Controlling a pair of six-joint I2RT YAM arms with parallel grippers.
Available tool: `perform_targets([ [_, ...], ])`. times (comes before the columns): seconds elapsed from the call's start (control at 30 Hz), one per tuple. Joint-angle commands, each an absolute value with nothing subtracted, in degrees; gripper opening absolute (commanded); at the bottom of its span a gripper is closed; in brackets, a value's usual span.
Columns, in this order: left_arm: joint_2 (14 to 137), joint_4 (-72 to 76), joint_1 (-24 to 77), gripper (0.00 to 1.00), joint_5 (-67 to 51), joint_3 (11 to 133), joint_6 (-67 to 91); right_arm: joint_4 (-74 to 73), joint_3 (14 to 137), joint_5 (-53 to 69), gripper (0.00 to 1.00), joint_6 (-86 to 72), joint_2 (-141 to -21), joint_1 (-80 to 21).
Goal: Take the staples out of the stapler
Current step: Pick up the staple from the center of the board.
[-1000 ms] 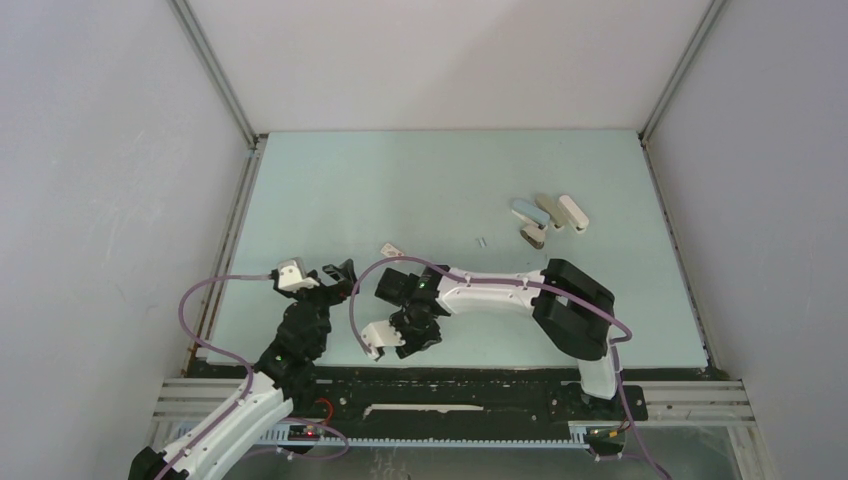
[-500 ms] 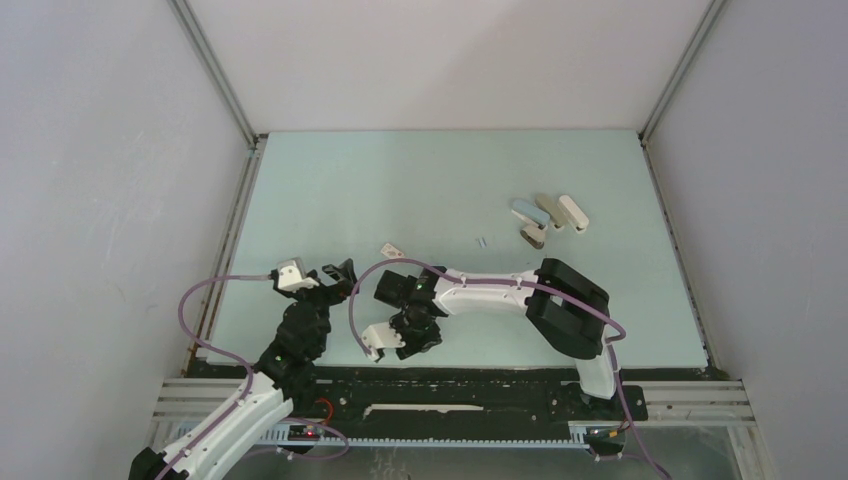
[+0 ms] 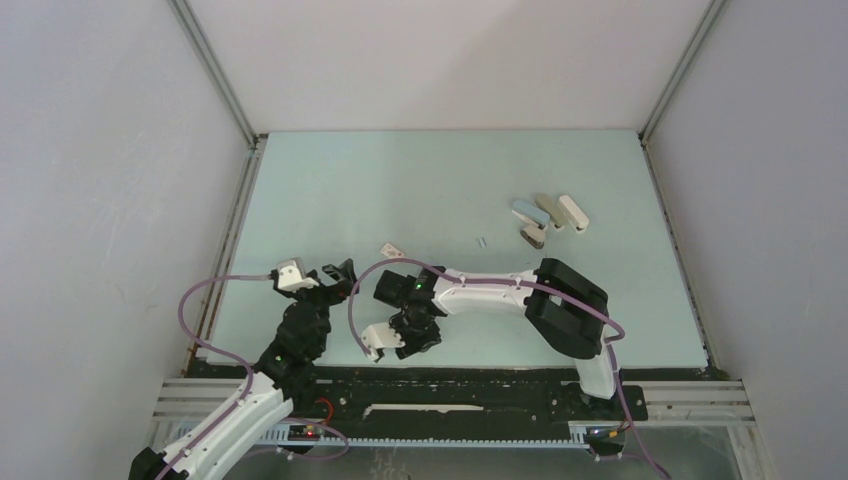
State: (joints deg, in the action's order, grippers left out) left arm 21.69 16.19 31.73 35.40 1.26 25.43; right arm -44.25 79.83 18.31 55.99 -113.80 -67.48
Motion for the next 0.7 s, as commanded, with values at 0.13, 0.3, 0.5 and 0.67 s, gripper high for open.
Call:
perform_targets([
  [0.13,21.53,17.86,31.38,1.0,35.95,0.48,25.46,-45.36,82.13,18.95,0.41,55.28,-114.52,-67.81],
  [0.3,21.54,17.87,31.38,1.0,35.95,0.47,25.44,-45.44,82.22,19.11,0.41,55.04,-114.82,-67.77],
  [0.5,21.36,17.82,31.37,1.0,35.95,0.44,25.43,-46.0,82.66,18.73,0.39,54.82,-115.66,-67.6],
  [0.67,21.34,17.82,31.38,1.0,35.95,0.36,25.43,-46.57,83.0,18.68,0.34,54.93,-116.16,-67.27],
])
